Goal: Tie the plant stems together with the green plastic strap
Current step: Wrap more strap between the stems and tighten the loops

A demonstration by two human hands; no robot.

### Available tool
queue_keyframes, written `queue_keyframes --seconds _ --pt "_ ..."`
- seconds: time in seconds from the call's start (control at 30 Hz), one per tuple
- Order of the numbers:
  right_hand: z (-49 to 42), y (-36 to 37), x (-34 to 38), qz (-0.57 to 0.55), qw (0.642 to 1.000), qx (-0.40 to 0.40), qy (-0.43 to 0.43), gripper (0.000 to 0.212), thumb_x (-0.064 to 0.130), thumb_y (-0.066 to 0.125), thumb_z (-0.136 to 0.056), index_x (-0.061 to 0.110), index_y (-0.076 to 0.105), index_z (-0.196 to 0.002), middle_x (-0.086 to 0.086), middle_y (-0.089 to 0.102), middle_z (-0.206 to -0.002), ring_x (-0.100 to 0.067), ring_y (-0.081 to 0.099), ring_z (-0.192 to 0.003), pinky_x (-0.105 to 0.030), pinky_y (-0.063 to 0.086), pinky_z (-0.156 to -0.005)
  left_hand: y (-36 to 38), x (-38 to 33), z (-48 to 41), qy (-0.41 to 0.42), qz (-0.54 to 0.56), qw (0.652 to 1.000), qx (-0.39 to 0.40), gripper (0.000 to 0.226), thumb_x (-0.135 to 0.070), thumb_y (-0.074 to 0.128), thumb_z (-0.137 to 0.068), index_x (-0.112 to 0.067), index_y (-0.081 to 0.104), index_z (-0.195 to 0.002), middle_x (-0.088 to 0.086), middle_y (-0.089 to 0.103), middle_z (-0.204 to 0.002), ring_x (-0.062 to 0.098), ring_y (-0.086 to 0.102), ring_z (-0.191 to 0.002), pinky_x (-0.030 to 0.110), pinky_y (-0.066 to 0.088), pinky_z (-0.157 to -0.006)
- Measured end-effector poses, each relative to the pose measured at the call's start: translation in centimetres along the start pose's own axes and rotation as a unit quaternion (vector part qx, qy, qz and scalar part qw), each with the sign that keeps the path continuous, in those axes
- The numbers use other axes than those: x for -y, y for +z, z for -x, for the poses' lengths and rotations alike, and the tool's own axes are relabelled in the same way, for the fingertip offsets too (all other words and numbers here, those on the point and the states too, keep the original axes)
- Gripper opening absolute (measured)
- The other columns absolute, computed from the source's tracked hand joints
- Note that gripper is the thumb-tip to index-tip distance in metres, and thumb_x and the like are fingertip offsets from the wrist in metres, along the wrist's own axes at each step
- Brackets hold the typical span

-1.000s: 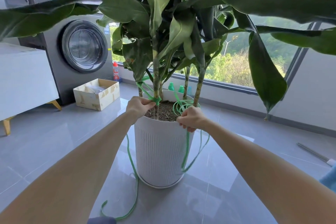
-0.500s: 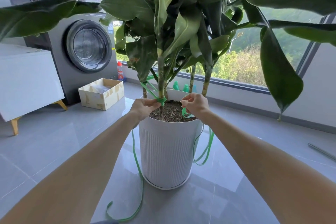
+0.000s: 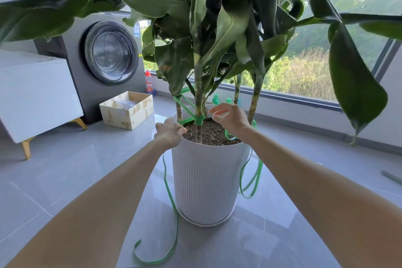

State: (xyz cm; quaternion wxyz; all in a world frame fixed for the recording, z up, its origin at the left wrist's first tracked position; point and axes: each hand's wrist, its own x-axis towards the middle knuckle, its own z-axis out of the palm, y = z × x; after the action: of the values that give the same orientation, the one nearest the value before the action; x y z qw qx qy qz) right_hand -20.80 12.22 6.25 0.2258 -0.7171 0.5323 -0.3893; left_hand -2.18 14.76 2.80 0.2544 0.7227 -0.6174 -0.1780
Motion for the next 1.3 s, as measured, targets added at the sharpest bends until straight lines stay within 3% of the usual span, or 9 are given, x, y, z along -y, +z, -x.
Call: queue_keyframes --seconds 0.13,0.33,0.43,0.53,0.67,0.8,0.97,1.17,1.3 --pt "-0.3 0.7 0.0 0.017 0.999 0.024 -0.017 0.028 0.007 0.061 -0.089 0.024 0.069 -0.111 -0.001 0.067 -0.109 -0.012 0.056 -0.092 -0.027 0.047 -0.087 0.6 0.6 -0.7 -0.021 -0.012 1.000 0.001 0.035 -0.021 0.031 -0.102 -0.016 0.061 -0.120 0.007 0.053 -0.130 0.030 0.031 -0.125 0.040 0.033 -0.101" --pt "-0.5 1.1 0.5 0.054 0.990 0.122 -0.032 0.041 -0.002 0.048 -0.091 0.022 0.060 -0.122 -0.009 0.048 -0.136 -0.022 0.052 -0.109 -0.032 0.045 -0.086 0.3 -1.2 -1.0 0.048 0.043 0.997 -0.033 0.035 -0.014 0.037 -0.099 -0.016 0.071 -0.092 0.005 0.055 -0.122 0.024 0.052 -0.111 0.043 0.040 -0.100" --pt "-0.1 0.2 0.2 0.099 0.988 0.105 -0.061 0.019 0.015 0.056 -0.093 0.014 0.067 -0.109 -0.007 0.058 -0.123 -0.020 0.051 -0.110 -0.023 0.035 -0.082 0.5 -1.9 -0.9 0.063 0.047 0.996 -0.034 0.031 -0.012 0.039 -0.099 -0.009 0.069 -0.105 0.008 0.058 -0.122 0.027 0.052 -0.111 0.043 0.040 -0.099" --pt "0.2 -1.1 -0.5 0.133 0.984 0.103 -0.065 0.022 0.027 0.057 -0.094 0.007 0.066 -0.097 -0.006 0.058 -0.107 -0.015 0.048 -0.094 -0.025 0.032 -0.077 0.5 -2.2 -0.9 0.070 0.046 0.995 -0.055 0.027 -0.010 0.042 -0.098 -0.007 0.067 -0.107 0.010 0.057 -0.123 0.029 0.047 -0.117 0.045 0.039 -0.101" --pt "0.4 -2.6 -1.9 0.161 0.983 0.070 -0.051 0.020 0.028 0.056 -0.094 0.009 0.059 -0.086 -0.006 0.057 -0.092 -0.020 0.053 -0.079 -0.031 0.040 -0.071 0.4 -2.4 -0.4 0.064 0.066 0.993 -0.072 0.020 -0.014 0.052 -0.094 -0.008 0.068 -0.105 0.010 0.055 -0.118 0.029 0.038 -0.122 0.039 0.036 -0.101" --pt "1.0 -3.6 -2.4 0.139 0.990 0.026 -0.022 0.023 0.029 0.057 -0.093 0.008 0.067 -0.090 -0.006 0.069 -0.100 -0.026 0.065 -0.085 -0.040 0.052 -0.080 0.1 -3.0 0.5 0.054 0.131 0.988 -0.052 0.018 -0.013 0.062 -0.086 -0.010 0.073 -0.101 0.009 0.068 -0.105 0.029 0.052 -0.108 0.036 0.044 -0.095" --pt "1.1 -4.3 -2.3 0.183 0.982 -0.037 0.022 0.038 0.041 0.057 -0.091 0.019 0.053 -0.060 0.002 0.056 -0.060 -0.018 0.052 -0.058 -0.026 0.039 -0.054 -0.8 -3.1 1.9 0.033 0.124 0.991 -0.024 0.020 -0.027 0.065 -0.083 -0.016 0.075 -0.096 0.003 0.069 -0.098 0.023 0.059 -0.095 0.033 0.048 -0.086" --pt "1.7 -4.9 -2.9 0.218 0.967 -0.087 0.099 0.034 0.044 0.054 -0.091 0.020 0.057 -0.067 -0.004 0.066 -0.079 -0.025 0.062 -0.077 -0.030 0.045 -0.065 -1.6 -3.4 3.8 0.185 -0.133 0.964 -0.139 0.032 -0.043 0.061 -0.084 -0.020 0.075 -0.068 -0.003 0.068 -0.065 0.016 0.061 -0.063 0.027 0.050 -0.065" --pt "2.0 -5.5 -3.6 0.217 0.965 -0.088 0.121 0.023 0.040 0.051 -0.094 0.021 0.065 -0.098 -0.006 0.068 -0.093 -0.028 0.063 -0.086 -0.034 0.050 -0.072 -0.8 -5.1 4.2 0.319 -0.107 0.928 -0.159 0.021 -0.030 0.054 -0.093 -0.019 0.072 -0.095 -0.006 0.070 -0.098 0.014 0.064 -0.082 0.031 0.053 -0.072"
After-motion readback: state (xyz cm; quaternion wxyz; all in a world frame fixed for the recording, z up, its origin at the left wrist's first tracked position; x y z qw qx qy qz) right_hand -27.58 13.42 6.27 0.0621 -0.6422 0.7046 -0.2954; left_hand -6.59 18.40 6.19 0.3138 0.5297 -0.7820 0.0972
